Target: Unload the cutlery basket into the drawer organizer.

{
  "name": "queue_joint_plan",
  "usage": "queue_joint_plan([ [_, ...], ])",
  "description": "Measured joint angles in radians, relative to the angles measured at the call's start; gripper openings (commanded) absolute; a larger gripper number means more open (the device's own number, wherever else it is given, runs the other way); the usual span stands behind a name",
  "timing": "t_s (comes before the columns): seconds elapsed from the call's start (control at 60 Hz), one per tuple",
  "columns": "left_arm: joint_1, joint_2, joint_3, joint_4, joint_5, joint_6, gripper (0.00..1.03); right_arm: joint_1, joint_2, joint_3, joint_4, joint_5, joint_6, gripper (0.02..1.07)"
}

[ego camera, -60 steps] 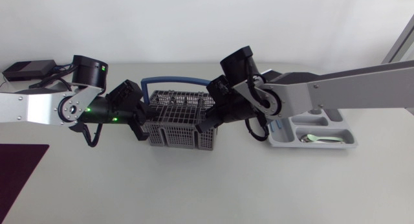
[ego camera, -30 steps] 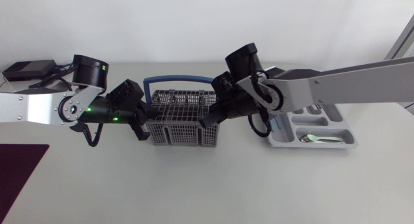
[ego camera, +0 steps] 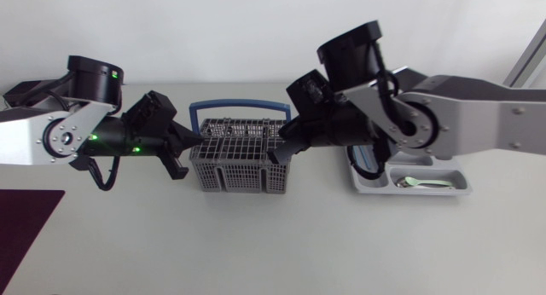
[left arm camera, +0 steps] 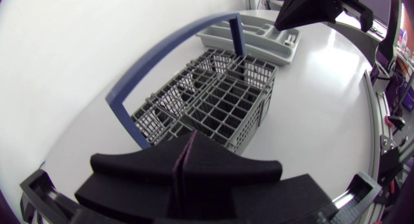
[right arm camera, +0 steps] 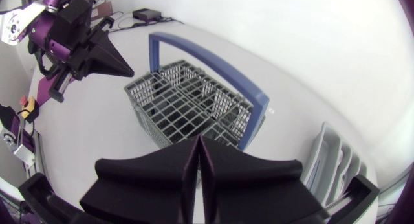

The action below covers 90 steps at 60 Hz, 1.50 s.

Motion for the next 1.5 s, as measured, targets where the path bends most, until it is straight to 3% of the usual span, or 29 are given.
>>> queue_joint_plan([
  [0.183,0.009,-0.156,-0.017,-0.029,0.005,-0.023,0.16,-0.017,-0.129,-0.065,0.000,0.026,-0.031,0.08],
  [0.383,0.090,-0.287,-0.066,-0.040,0.023,-0.053,0.26,-0.116,-0.210,-0.156,0.011,0.031,-0.069,0.10],
  [0.533,0.187,-0.359,-0.124,-0.024,0.056,-0.084,0.40,-0.217,-0.275,-0.243,0.055,0.033,-0.106,0.41],
  [0.583,0.216,-0.388,-0.148,-0.010,0.060,-0.101,0.53,-0.255,-0.301,-0.281,0.065,0.033,-0.122,0.63],
  [0.617,0.227,-0.401,-0.157,-0.008,0.061,-0.105,0.59,-0.273,-0.315,-0.296,0.068,0.033,-0.128,0.70],
  [0.65,0.240,-0.418,-0.170,-0.001,0.064,-0.113,0.67,-0.297,-0.336,-0.315,0.072,0.032,-0.136,0.85],
  [0.667,0.245,-0.424,-0.174,0.002,0.064,-0.119,0.78,-0.304,-0.342,-0.319,0.072,0.032,-0.139,0.91],
  [0.717,0.256,-0.439,-0.184,0.010,0.064,-0.131,0.94,-0.333,-0.365,-0.336,0.076,0.029,-0.151,1.03],
  [0.767,0.267,-0.453,-0.188,0.018,0.069,-0.143,0.99,-0.361,-0.386,-0.350,0.081,0.019,-0.162,1.03],
  [1.217,0.336,-0.654,-0.276,0.089,0.082,-0.284,0.99,-0.472,-0.579,-0.493,0.113,0.033,-0.256,1.03],
  [1.5,0.353,-0.745,-0.348,0.084,0.082,-0.291,0.99,-0.507,-0.723,-0.563,0.116,0.061,-0.281,1.03],
])
